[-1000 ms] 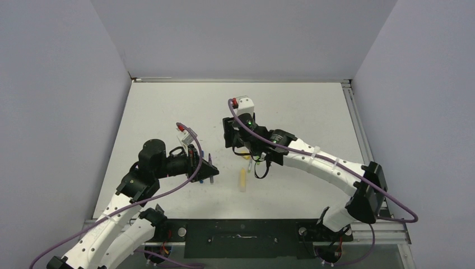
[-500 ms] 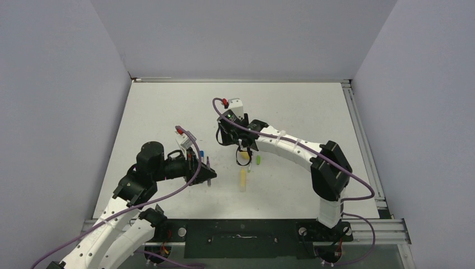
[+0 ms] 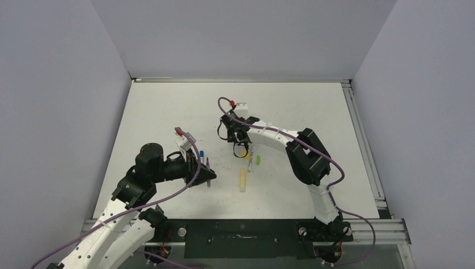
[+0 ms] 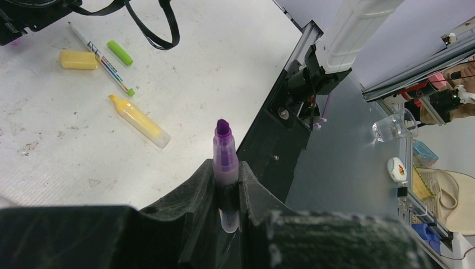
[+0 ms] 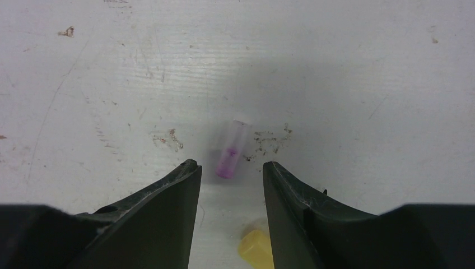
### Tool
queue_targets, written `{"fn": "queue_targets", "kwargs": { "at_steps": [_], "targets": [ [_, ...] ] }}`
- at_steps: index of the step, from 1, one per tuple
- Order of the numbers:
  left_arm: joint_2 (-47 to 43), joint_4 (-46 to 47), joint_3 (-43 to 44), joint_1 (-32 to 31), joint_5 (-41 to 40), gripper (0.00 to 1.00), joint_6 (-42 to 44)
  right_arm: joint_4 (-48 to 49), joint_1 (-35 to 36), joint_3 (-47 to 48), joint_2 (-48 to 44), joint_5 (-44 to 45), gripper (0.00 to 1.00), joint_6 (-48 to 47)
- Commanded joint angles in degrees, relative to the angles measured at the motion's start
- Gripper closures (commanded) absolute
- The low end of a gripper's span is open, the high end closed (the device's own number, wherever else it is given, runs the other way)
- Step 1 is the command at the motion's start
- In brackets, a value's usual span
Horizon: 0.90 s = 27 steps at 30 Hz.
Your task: Insert the pens into the pen caps
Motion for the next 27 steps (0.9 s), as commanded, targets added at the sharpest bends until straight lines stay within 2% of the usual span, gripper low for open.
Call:
{"fn": "queue_targets", "kwargs": {
  "at_steps": [1,13,19,27],
  "targets": [
    [-0.51,0.67,2.09,-0.32,-0.47,1.0,1.27,2.22,-0.98,2.76,1.19,-0.03,0.55,2.23],
    [-0.07,0.81,2.1,-0.32,-0.6,1.0,1.34,2.57,-1.74,4.4,4.64,-0.17,0.59,2.22],
    [0.01,0.71,2.1,-0.32,-0.78,1.0,1.34,1.44,-1.73,5.55,6.42,0.26,0.65,1.44],
    [0.34,0.71,2.19,-0.29,-0.87,1.0,1.45,1.59,-1.5,3.47,6.58,0.31,0.67,1.48]
  ]
}}
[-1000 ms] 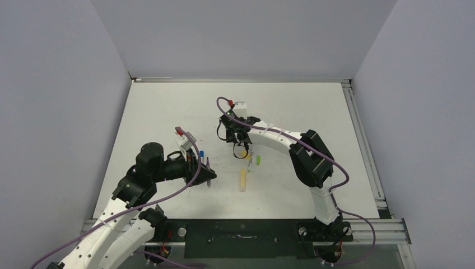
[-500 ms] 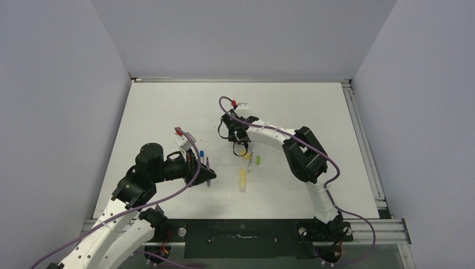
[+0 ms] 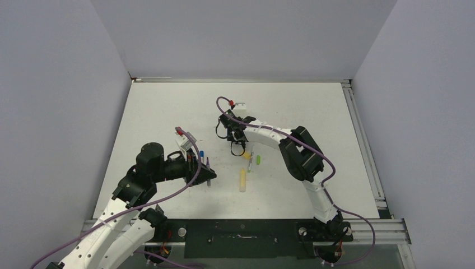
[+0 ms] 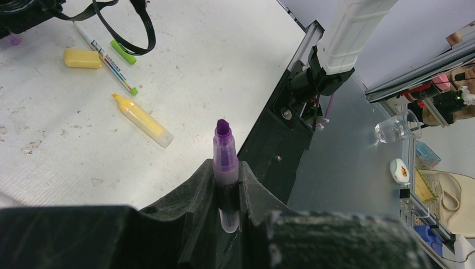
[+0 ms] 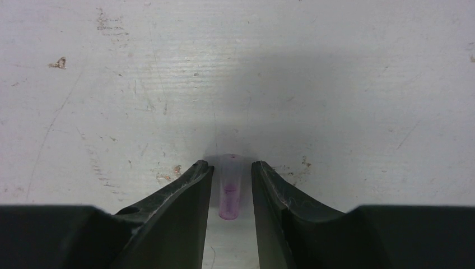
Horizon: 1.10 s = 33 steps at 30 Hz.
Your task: Insert the pens into the pen caps
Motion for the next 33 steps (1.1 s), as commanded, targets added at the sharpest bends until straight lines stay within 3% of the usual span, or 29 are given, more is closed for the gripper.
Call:
{"fn": "queue_targets", "kwargs": {
  "at_steps": [1,8,20,33],
  "targets": [
    [0.09,0.77,2.19,-0.22,-0.28,1.0,1.18,-0.13,-0.27,-0.72,0.48,0.03,0.7,-0.03],
    [0.32,0.65,2.19,-0.26,-0.3,1.0,1.1,-0.04,-0.02,-1.66,-0.03,-0.39,0.94,-0.87],
    [2.32,1.34,2.02,-0.3,0.83,1.0,0.33,3.66,0.07,-4.73,-9.67,-1.54,0.95,-3.24],
    [6.05,1.08,3.24,-0.39,-0.59,1.0,-0.43,12.27,0.91,-17.11,-32.08,-7.95,0.95,-5.81]
  ]
}}
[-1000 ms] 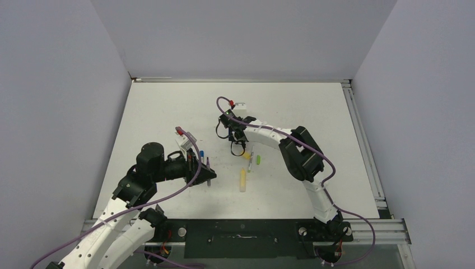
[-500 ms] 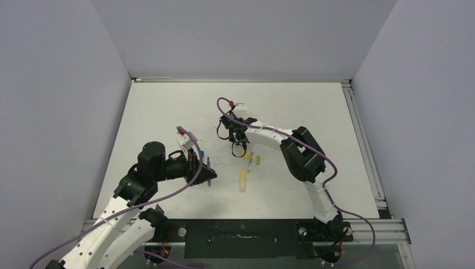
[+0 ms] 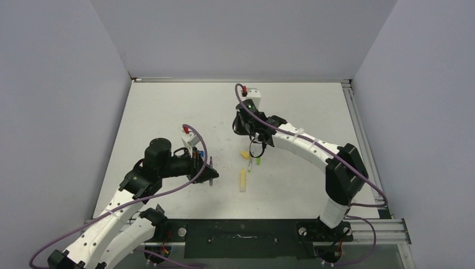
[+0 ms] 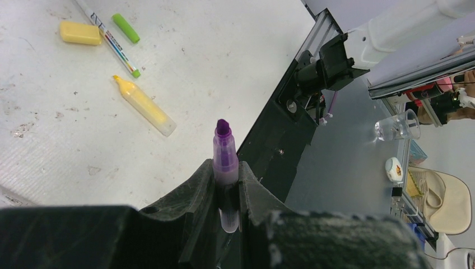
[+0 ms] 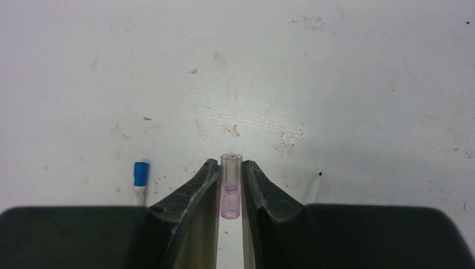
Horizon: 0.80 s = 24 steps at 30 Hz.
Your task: Insert the pens into the pen caps
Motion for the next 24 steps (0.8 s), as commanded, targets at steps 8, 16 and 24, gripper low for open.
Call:
{"fn": "queue_targets", "kwargs": {
  "at_steps": [8,16,24],
  "targets": [
    [3.54,3.61,3.47,-0.5,0.75,1.0,-1.78,18.84,1.06,-14.99,-22.84,-14.13,0.95,1.75],
    [5.79,7.26,3.69,-0.58,4.43,1.0,-4.43,33.85,1.65,-22.71,-30.16,-26.49,0.95,7.24],
    [6.95,16.03,2.12,-0.58,10.75,1.0,-11.32,44.49,3.46,-26.56,-33.34,-33.87,0.95,10.29]
  ]
}}
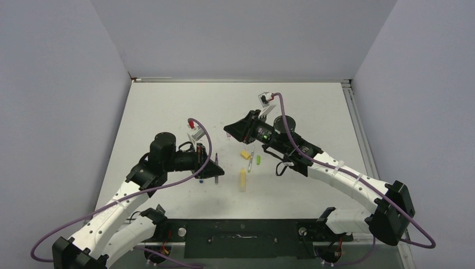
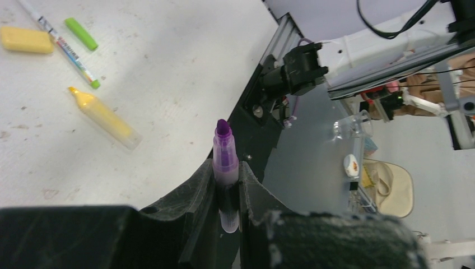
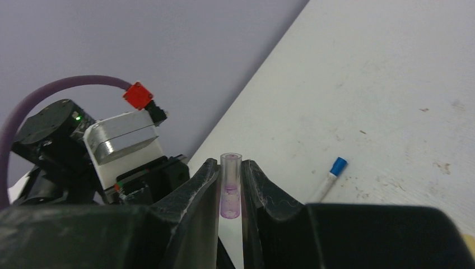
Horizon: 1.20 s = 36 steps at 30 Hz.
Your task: Insert the pens into the pen caps
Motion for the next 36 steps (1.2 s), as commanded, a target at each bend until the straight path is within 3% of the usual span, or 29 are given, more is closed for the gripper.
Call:
{"fn": "queue_targets", "kwargs": {
  "at_steps": [1,4,11,36],
  "targets": [
    [0.28,10.61,0.8,-0.28,6.03,1.0,-5.88,10.79,1.77,-0.54,-2.84,-5.78,0.95,1.92],
    [-0.1,18.04,-0.66,-0.28,7.87,1.0,-10.13,11.64,2.87,-0.73,-3.59,-6.3,0.95,1.57],
    [-0.52,24.4,-2.44,-0.37,8.52,1.0,-14.94,11.48,5.56,-0.03,-3.94,-6.39,0.95,0.22],
    [-4.31,24.22,-2.97,-0.45,9.52,1.0,-16.39,9.91,9.86,0.66,-5.12,0.42,0.95,-1.28]
  ]
}}
